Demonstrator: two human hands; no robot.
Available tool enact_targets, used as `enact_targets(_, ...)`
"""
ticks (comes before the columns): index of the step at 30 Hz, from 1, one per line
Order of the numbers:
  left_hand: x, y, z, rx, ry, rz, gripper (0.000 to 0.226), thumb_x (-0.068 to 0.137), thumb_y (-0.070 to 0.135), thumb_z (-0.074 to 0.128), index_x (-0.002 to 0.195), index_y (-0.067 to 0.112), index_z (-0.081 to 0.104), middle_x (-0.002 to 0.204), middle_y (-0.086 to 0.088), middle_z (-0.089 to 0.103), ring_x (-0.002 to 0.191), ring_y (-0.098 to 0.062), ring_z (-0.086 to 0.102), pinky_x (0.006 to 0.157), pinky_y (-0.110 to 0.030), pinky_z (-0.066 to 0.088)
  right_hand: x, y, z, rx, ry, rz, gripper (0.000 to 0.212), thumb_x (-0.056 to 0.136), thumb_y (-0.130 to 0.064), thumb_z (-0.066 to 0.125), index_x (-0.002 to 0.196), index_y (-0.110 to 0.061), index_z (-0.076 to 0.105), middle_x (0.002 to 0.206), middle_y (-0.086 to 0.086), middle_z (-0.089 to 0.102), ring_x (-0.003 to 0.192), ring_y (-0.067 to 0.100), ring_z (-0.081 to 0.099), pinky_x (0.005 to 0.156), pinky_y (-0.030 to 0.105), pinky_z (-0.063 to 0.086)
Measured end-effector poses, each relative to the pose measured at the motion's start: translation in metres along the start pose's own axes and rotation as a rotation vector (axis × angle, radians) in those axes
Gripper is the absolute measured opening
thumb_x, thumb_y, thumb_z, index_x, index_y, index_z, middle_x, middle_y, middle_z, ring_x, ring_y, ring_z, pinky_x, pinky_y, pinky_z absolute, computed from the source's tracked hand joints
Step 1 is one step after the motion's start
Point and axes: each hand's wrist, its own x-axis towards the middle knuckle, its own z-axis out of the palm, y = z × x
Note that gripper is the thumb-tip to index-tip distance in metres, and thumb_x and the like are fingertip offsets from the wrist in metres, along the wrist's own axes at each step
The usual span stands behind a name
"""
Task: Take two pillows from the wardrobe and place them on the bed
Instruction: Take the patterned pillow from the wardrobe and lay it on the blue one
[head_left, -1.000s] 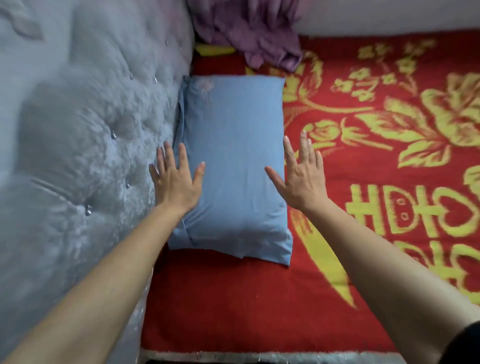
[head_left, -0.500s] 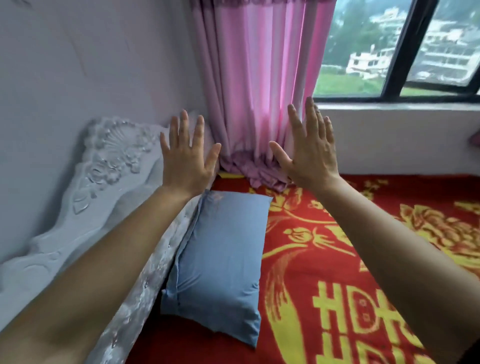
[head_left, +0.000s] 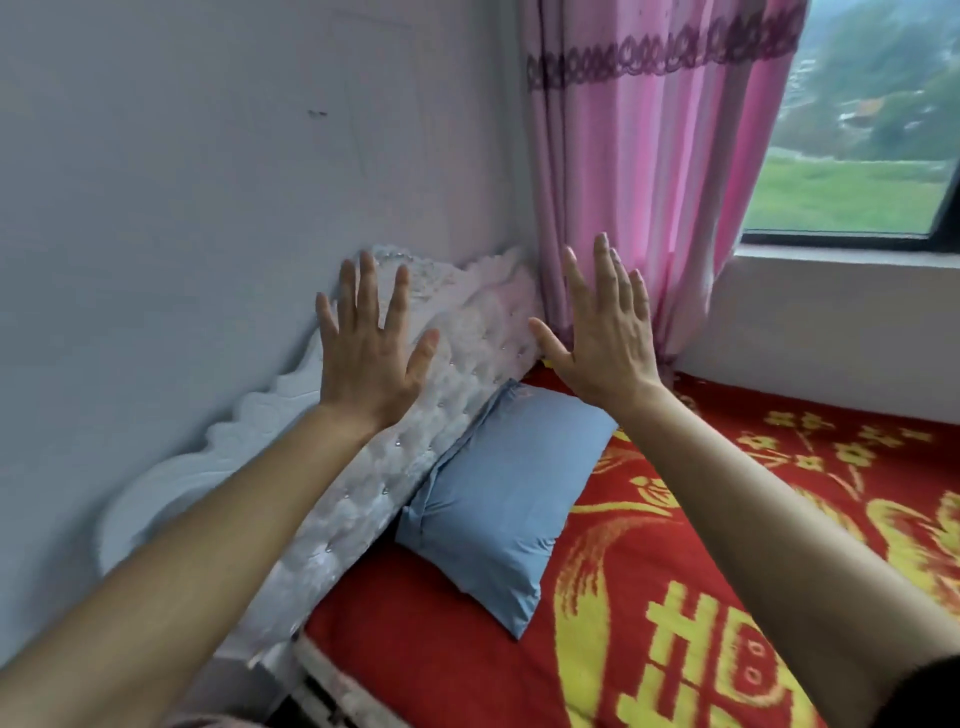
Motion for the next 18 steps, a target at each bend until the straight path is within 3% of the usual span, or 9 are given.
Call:
enact_targets(7,-0.099,-0.026,-0.105,0.129,0.073,-0.083,0.071,0.099,0.057,0.024,0.157,0.021,0.006,0.164,-0.018,-0.003,0.151,-0.034,-0.005,0.118,-0.064,0.005,-0.036,-0.081,-0.061,0.061,0.003,-0.12,0.081,0.094,-0.066,0.034,0.157,-0.022,0.009,0.165,0.017,0.003,0.152,0.031,0.008,0.123,0.052,0.011)
enact_targets(12,-0.223,-0.039,-0.17,0.16,0.109,-0.12,0.071,0.099,0.055,0.029,0.157,0.019,0.008,0.163,-0.021,0.001,0.151,-0.036,-0.002,0.117,-0.064,0.005,-0.112,-0.163,-0.087,0.155,-0.067,-0.207,0.081,0.095,-0.065,0.036,0.157,-0.025,0.004,0.165,0.017,0.0,0.152,0.031,0.006,0.123,0.052,0.01)
enact_targets(18,-0.39,-0.056,-0.253,0.305,0.085,-0.213,0.071,0.098,0.054,0.036,0.155,0.014,0.02,0.161,-0.026,0.008,0.15,-0.039,0.003,0.114,-0.068,0.01,-0.226,-0.272,-0.114,0.261,-0.225,-0.451,0.081,0.094,-0.06,0.045,0.158,-0.022,0.012,0.165,0.018,0.002,0.152,0.033,0.011,0.122,0.053,0.01)
